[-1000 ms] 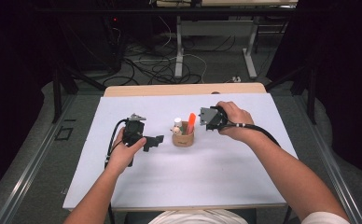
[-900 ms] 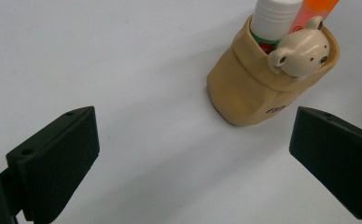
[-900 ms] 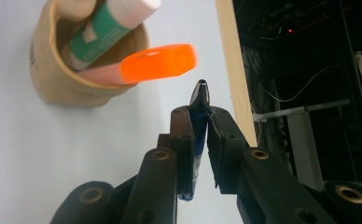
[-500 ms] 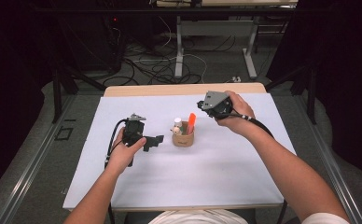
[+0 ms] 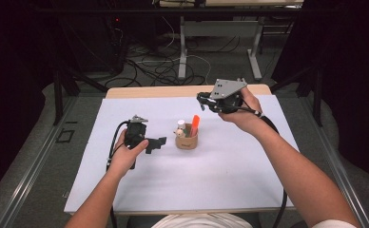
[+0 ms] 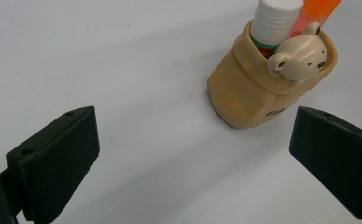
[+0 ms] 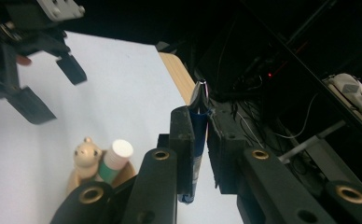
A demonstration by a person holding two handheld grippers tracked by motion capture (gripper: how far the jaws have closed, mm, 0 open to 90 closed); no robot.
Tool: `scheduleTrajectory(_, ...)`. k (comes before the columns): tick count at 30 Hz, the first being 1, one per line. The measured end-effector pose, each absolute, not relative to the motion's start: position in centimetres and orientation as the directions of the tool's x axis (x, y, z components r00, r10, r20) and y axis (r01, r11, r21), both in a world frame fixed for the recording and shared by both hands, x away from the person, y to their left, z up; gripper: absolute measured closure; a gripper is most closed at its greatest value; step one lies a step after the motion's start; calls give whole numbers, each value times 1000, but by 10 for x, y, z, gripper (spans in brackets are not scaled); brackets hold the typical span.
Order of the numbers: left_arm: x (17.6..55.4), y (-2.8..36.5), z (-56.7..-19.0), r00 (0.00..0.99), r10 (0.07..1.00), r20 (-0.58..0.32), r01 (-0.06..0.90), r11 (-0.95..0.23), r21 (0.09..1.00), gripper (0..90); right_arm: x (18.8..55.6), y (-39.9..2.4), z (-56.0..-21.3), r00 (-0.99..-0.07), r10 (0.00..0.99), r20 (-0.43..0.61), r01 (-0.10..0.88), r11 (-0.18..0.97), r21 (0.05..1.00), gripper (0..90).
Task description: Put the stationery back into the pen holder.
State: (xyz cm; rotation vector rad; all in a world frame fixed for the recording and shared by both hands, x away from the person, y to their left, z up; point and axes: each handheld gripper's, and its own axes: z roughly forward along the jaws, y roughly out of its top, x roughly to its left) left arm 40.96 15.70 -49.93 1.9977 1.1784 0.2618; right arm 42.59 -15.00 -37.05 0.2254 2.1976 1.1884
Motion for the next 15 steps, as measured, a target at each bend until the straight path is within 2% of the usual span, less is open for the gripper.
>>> scheduleTrajectory(15, 410, 158, -499, 551, 812, -195, 645, -266, 716, 14, 417, -134, -371, -845, 399, -357, -125, 501, 857, 807)
